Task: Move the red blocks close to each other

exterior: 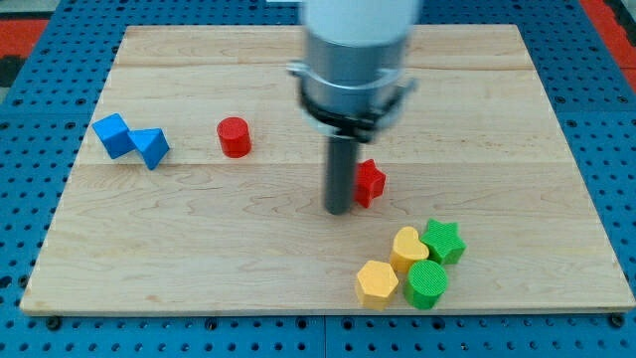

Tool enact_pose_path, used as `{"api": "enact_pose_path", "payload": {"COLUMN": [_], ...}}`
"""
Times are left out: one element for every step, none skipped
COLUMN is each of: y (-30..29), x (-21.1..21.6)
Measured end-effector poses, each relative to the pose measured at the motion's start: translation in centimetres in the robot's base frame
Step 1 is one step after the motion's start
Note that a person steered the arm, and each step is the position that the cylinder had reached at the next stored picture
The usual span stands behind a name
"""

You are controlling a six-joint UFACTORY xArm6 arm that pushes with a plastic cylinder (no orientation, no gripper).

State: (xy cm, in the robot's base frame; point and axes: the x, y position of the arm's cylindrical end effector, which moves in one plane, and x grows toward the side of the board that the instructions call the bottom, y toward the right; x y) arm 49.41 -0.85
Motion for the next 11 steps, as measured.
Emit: {"api": "enact_pose_path", "payload": {"y": [-1.4,-10.4,-10.1,-3.3,-2.9,3.6,7.6,7.6,14.0,15.9,8.0], "x": [-0.6,-2.8,-10.7,-11.6,-0.3,1.5,-3.8,-6.7,-4.0,-6.4,-9.3]}}
